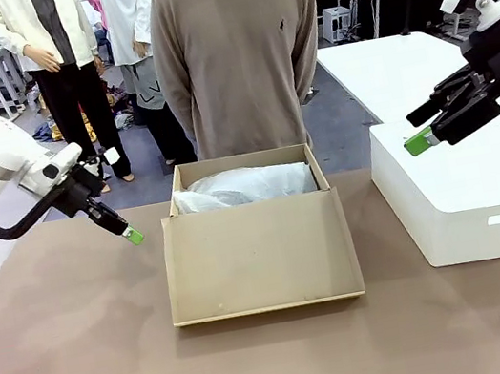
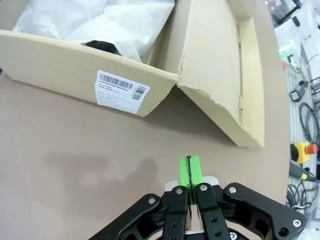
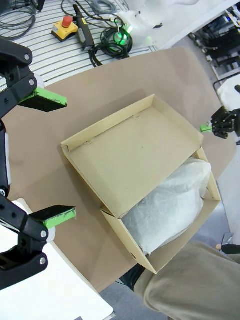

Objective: Pack the shoes into the box.
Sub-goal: Close the Shoes Box.

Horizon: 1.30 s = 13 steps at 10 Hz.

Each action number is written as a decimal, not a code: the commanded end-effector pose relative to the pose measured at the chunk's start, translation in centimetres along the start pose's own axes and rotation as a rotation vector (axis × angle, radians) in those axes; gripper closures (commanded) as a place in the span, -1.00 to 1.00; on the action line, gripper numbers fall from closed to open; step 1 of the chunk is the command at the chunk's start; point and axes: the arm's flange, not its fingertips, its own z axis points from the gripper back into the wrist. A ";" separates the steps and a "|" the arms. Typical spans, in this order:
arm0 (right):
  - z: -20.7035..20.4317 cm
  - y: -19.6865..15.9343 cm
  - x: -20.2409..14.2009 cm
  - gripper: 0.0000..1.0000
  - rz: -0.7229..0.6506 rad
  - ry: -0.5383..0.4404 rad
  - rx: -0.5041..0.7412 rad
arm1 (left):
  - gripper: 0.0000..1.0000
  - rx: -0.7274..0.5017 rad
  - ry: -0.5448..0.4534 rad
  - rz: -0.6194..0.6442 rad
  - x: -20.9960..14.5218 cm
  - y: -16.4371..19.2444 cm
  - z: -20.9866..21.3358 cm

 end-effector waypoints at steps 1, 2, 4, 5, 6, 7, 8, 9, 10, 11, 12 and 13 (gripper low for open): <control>-0.1 -0.3 0.2 -1.00 0.016 -0.030 0.021 | 1.00 0.003 -0.028 -0.014 -0.1 0.2 -0.8; -0.1 -0.3 0.2 -1.00 0.016 -0.030 0.021 | 1.00 -0.005 -0.018 -0.018 0.0 0.3 -1.0; -0.1 -0.3 0.2 -1.00 0.016 -0.030 0.021 | 1.00 -0.007 0.002 0.004 -0.1 0.2 -0.6; -0.1 -0.3 0.2 -1.00 0.016 -0.030 0.021 | 1.00 -0.007 0.002 0.004 -0.1 0.2 -0.6; -0.1 -0.3 0.2 -1.00 0.016 -0.030 0.021 | 1.00 -0.007 0.002 0.004 -0.1 0.2 -0.6; -0.1 -0.3 0.2 -1.00 0.016 -0.030 0.021 | 1.00 -0.007 0.002 0.004 -0.1 0.2 -0.6; -0.1 -0.3 0.2 -1.00 0.016 -0.030 0.021 | 1.00 -0.007 0.002 0.004 -0.1 0.2 -0.6; -0.1 -0.3 0.2 -1.00 0.016 -0.030 0.021 | 1.00 -0.007 0.002 0.004 -0.1 0.2 -0.6; -0.1 -0.3 0.2 -1.00 0.016 -0.030 0.021 | 1.00 -0.009 0.004 0.005 -0.1 0.4 -0.8; -0.1 -0.3 0.2 -1.00 0.016 -0.030 0.021 | 1.00 -0.033 -0.004 0.004 -0.1 0.7 -1.1; -0.1 -0.3 0.2 -1.00 0.016 -0.030 0.021 | 1.00 -0.038 -0.009 0.005 -0.2 0.8 -1.3; -0.1 -0.3 0.2 -1.00 0.016 -0.030 0.021 | 1.00 -0.036 -0.013 0.013 -0.3 1.0 -1.6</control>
